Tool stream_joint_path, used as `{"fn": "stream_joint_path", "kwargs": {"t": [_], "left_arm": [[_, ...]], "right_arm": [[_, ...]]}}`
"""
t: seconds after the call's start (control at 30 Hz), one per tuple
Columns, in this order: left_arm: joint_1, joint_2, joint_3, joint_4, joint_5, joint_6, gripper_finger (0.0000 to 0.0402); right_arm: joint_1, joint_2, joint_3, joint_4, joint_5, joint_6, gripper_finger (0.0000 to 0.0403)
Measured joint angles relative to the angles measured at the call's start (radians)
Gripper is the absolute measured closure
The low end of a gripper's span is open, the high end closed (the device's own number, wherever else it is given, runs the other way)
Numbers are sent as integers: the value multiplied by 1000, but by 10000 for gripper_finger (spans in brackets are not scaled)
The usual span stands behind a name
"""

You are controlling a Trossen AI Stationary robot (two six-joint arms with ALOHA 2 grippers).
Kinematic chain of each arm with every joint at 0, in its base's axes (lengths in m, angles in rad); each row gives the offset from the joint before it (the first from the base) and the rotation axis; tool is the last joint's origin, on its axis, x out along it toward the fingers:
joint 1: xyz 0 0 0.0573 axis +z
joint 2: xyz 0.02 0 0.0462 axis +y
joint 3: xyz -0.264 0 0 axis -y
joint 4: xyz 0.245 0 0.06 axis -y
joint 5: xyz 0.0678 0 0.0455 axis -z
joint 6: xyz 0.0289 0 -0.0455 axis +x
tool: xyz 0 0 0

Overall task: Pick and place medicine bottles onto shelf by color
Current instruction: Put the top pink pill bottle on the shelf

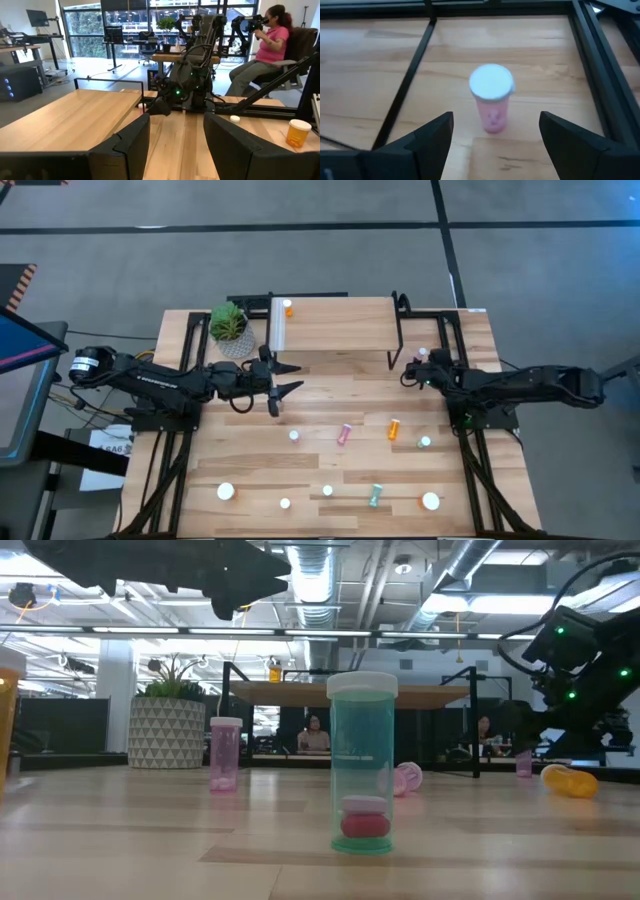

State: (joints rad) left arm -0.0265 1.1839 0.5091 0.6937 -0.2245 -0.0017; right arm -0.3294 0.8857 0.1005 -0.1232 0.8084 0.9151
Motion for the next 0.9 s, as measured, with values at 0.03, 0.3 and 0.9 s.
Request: {"fn": "stream_joint_path", "kwargs": {"t": [0.03, 0.3, 0.9], "left_arm": [[0, 0, 0, 0, 0, 0, 227], [0, 0, 0, 0, 0, 0, 227], [0, 0, 0, -5, 0, 6, 227]], "right_arm": [[-7, 16, 0, 14, 0, -5, 87], [-72, 118, 0, 91, -20, -47, 92], [-105, 150, 0, 162, -88, -94, 202]]}}
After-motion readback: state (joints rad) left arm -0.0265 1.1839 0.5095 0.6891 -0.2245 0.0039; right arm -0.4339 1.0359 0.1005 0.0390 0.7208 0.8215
